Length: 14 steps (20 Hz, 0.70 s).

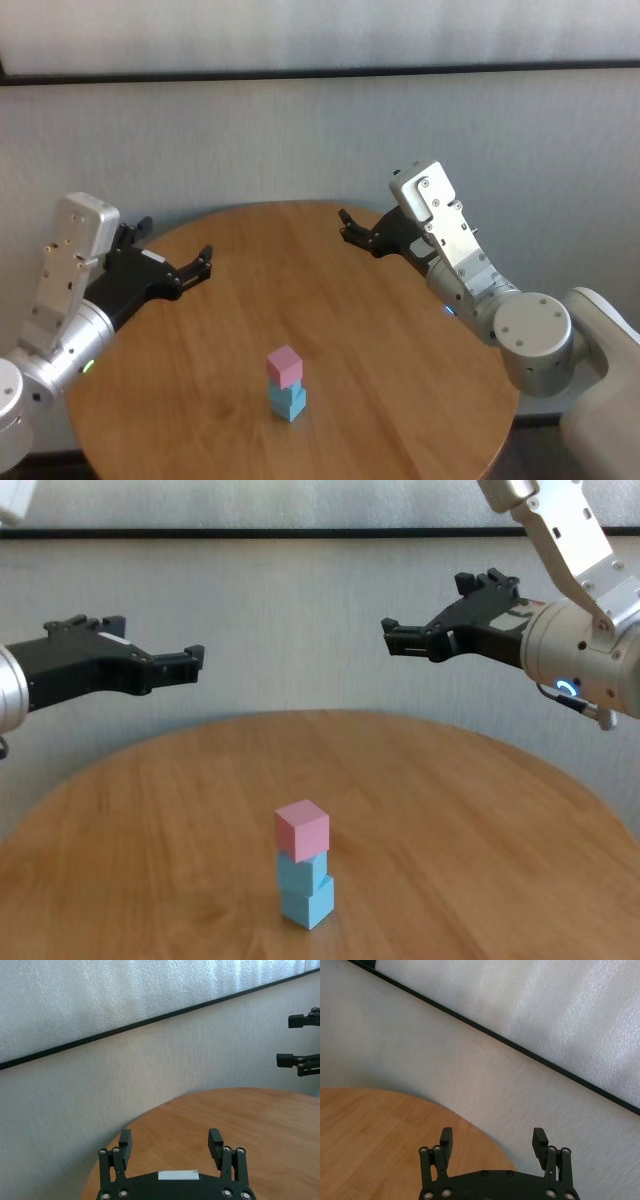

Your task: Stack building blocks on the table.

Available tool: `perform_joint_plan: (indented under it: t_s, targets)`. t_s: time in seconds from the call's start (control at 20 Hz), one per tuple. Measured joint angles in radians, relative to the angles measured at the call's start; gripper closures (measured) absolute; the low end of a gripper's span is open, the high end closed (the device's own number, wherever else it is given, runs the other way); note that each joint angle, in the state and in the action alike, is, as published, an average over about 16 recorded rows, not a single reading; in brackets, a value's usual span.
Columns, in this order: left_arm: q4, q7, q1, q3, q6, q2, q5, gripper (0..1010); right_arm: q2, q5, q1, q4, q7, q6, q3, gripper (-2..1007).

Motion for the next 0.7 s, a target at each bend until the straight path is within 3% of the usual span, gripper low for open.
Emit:
perform_joint_plan:
  t_s: [0.3,0.7]
  targets:
    - [-0.023,0.009,0.037,-0.013,-0.016,-0.001,0.012,11,0.0,0.0,0.0,0.0,0.0,0.0,0.0,4]
    - [-0.036,0.016,0.055,-0.019,-0.028,0.004,0.023,11,0.0,0.0,0.0,0.0,0.0,0.0,0.0,4]
